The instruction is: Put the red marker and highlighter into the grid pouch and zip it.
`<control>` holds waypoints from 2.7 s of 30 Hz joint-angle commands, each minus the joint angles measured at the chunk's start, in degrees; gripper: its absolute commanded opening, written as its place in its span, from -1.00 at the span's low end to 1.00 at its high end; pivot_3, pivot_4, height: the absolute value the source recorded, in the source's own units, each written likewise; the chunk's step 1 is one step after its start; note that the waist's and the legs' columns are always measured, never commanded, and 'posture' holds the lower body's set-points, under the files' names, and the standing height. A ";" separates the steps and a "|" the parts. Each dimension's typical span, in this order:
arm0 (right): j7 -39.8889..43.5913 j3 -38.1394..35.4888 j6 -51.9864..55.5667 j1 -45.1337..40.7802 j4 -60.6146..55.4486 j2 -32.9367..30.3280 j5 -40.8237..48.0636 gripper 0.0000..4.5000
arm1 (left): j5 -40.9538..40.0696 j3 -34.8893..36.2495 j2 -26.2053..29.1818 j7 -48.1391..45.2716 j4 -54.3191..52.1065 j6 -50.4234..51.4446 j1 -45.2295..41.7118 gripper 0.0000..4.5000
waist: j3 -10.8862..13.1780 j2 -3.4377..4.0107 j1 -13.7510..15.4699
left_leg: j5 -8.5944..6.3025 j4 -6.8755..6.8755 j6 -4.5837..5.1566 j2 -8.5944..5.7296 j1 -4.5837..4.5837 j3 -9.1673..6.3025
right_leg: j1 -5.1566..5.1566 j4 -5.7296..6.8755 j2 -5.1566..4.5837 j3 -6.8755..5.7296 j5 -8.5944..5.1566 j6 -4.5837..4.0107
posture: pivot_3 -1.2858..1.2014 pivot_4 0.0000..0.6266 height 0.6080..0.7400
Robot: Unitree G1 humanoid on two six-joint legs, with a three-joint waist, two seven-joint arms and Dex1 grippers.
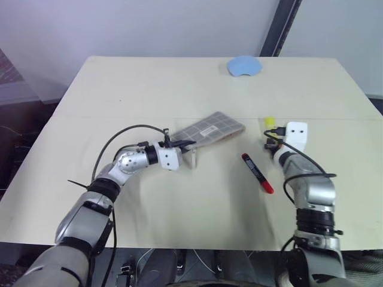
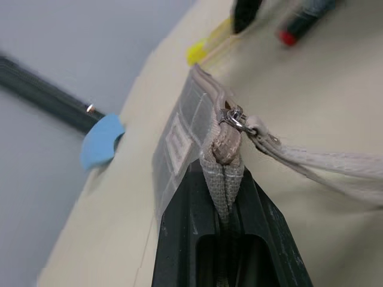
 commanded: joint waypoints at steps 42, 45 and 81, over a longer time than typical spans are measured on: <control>32.45 26.33 -40.20 -6.98 -1.44 -15.98 -13.11 -0.61 | -17.62 3.74 -0.05 -28.71 -1.77 -8.17 -2.81 -1.00 | 0.12 -0.21 -0.01 | -0.07 0.45 0.09 0.05 -0.06 0.00 | 0.16 -0.08 0.01 0.01 0.00 -0.01 | 0.03 -0.52 0.99; 34.30 25.96 -38.66 -7.92 -0.78 -14.18 -10.09 -0.39 | -17.71 4.04 0.08 -29.59 -1.88 -8.88 -2.42 -1.00 | 0.12 -0.21 -0.03 | -0.07 0.43 0.09 0.06 -0.06 0.00 | 0.13 -0.07 0.02 0.02 0.00 -0.01 | 0.03 -0.52 0.99; 5.00 1.49 13.69 28.14 -31.85 -1.99 8.09 -0.54 | -10.09 6.41 1.63 -18.99 -0.26 -6.60 0.77 -1.00 | 0.09 -0.27 0.07 | -0.12 0.51 0.15 0.07 -0.10 0.01 | 0.21 -0.08 0.02 0.04 -0.11 -0.19 | 0.03 -0.52 0.99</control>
